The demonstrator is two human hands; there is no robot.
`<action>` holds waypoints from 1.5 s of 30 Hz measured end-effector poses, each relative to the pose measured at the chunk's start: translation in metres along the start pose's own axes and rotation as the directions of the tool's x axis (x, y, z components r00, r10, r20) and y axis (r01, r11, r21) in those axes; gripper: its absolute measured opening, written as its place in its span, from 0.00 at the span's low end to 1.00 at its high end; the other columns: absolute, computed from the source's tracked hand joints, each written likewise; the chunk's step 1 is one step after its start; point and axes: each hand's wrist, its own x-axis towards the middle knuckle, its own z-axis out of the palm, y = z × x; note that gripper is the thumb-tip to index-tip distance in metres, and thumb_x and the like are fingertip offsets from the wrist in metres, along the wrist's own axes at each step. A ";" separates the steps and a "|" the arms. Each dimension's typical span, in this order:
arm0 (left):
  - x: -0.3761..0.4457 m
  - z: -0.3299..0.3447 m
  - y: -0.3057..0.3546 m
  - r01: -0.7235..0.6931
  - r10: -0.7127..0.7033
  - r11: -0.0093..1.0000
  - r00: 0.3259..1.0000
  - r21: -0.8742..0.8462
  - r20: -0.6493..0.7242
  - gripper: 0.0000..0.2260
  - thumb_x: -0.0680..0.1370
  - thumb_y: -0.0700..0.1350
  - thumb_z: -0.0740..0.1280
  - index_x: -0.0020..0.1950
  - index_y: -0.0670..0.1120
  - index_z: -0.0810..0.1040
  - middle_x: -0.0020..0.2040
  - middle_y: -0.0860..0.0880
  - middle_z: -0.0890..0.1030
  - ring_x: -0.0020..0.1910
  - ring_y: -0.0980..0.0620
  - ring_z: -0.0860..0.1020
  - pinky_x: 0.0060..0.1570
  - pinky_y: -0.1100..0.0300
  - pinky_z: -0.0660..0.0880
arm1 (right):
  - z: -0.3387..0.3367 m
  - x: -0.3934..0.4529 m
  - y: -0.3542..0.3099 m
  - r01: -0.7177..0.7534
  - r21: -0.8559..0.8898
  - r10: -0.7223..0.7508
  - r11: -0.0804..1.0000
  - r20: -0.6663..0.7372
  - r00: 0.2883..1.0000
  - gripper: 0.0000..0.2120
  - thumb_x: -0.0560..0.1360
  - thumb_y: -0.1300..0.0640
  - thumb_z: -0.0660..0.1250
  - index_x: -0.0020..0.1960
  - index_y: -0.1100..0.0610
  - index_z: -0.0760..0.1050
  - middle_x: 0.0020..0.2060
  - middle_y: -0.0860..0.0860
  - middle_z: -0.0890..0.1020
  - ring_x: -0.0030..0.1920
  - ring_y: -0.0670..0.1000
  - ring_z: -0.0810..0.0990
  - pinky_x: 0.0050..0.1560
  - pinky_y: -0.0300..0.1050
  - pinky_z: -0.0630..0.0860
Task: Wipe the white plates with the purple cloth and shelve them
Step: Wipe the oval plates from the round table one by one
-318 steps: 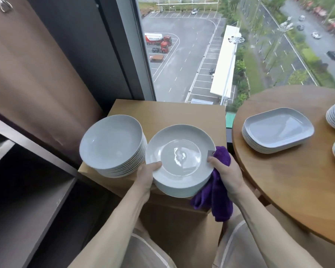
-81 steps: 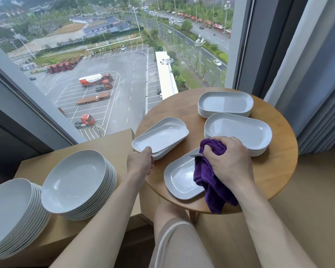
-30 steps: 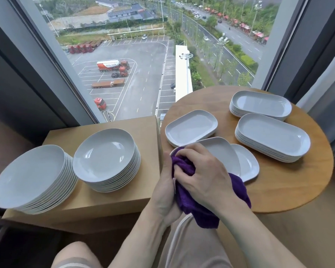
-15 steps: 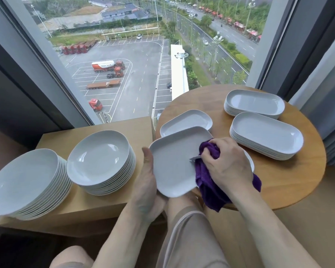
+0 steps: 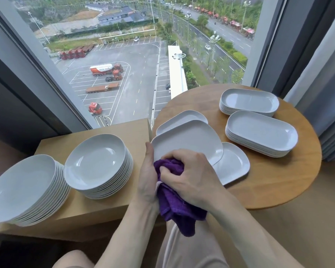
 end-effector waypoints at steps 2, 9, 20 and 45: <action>-0.003 0.002 -0.004 0.041 -0.040 0.999 0.999 -0.011 0.029 0.30 0.81 0.66 0.59 0.54 0.41 0.85 0.51 0.40 0.84 0.51 0.44 0.85 0.57 0.51 0.81 | -0.001 0.001 0.004 -0.009 -0.004 0.008 1.000 -0.056 0.998 0.13 0.70 0.42 0.63 0.46 0.47 0.82 0.41 0.44 0.82 0.45 0.46 0.80 0.49 0.49 0.78; -0.010 0.004 -0.020 0.073 -0.076 0.997 0.995 0.039 0.063 0.29 0.84 0.61 0.57 0.69 0.39 0.79 0.66 0.36 0.81 0.67 0.40 0.79 0.70 0.45 0.74 | -0.006 0.008 0.027 -0.122 -0.096 0.098 0.988 -0.224 0.970 0.09 0.74 0.44 0.67 0.49 0.46 0.80 0.46 0.43 0.79 0.48 0.46 0.77 0.50 0.46 0.76; -0.010 0.017 -0.003 -0.012 -0.004 0.984 0.996 0.178 0.087 0.23 0.85 0.58 0.55 0.72 0.48 0.77 0.66 0.44 0.83 0.65 0.44 0.82 0.64 0.46 0.79 | -0.055 0.015 0.093 -0.402 -0.197 0.299 0.894 -0.406 0.864 0.11 0.76 0.44 0.65 0.53 0.47 0.81 0.49 0.49 0.80 0.51 0.53 0.77 0.48 0.46 0.70; 0.082 0.001 -0.063 -0.042 0.309 0.642 0.928 0.766 -0.209 0.17 0.85 0.56 0.60 0.59 0.44 0.77 0.54 0.50 0.81 0.56 0.49 0.80 0.54 0.54 0.76 | -0.122 0.002 0.115 -0.498 -0.045 0.457 0.866 -0.333 0.825 0.05 0.71 0.49 0.72 0.39 0.49 0.82 0.37 0.44 0.84 0.43 0.47 0.81 0.45 0.48 0.78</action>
